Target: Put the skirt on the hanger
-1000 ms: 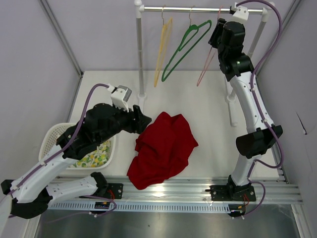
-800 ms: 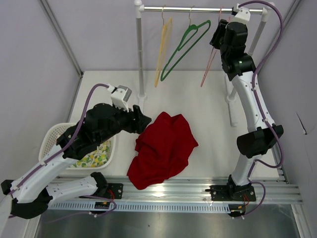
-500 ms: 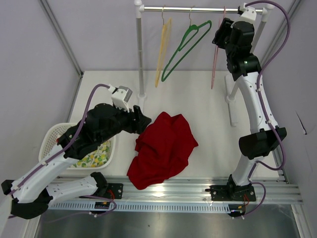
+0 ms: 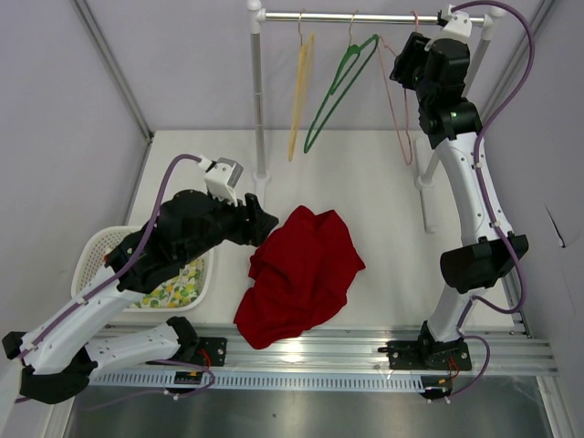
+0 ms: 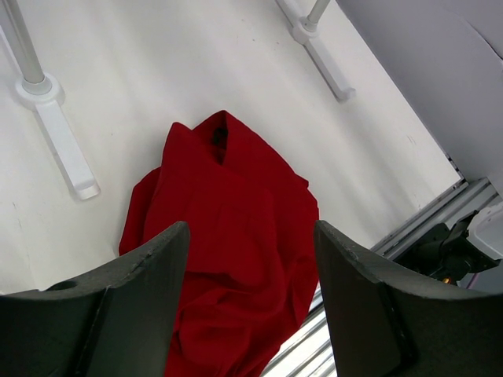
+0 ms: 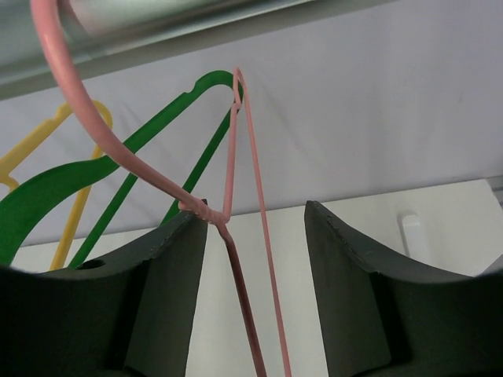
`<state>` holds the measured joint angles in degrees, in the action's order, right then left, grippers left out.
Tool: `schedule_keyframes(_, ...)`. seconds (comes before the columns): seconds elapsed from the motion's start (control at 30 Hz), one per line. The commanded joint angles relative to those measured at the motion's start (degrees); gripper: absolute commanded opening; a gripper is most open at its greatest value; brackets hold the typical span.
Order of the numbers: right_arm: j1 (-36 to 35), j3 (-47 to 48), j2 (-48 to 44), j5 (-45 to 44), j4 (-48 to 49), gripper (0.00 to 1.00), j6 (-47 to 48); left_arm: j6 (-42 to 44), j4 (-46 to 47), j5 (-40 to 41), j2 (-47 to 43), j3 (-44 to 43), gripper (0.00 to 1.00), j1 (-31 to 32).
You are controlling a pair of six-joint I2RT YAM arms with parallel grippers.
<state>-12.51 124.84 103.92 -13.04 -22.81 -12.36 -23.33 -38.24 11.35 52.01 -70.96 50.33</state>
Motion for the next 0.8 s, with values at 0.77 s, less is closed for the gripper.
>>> schedule_keyframes(0.77,-1.02,1.46,2.96,-1.11,6.37,0.42,3.22,2.41,0.62,-1.51,0.55,-0.41,0.7,-2.25)
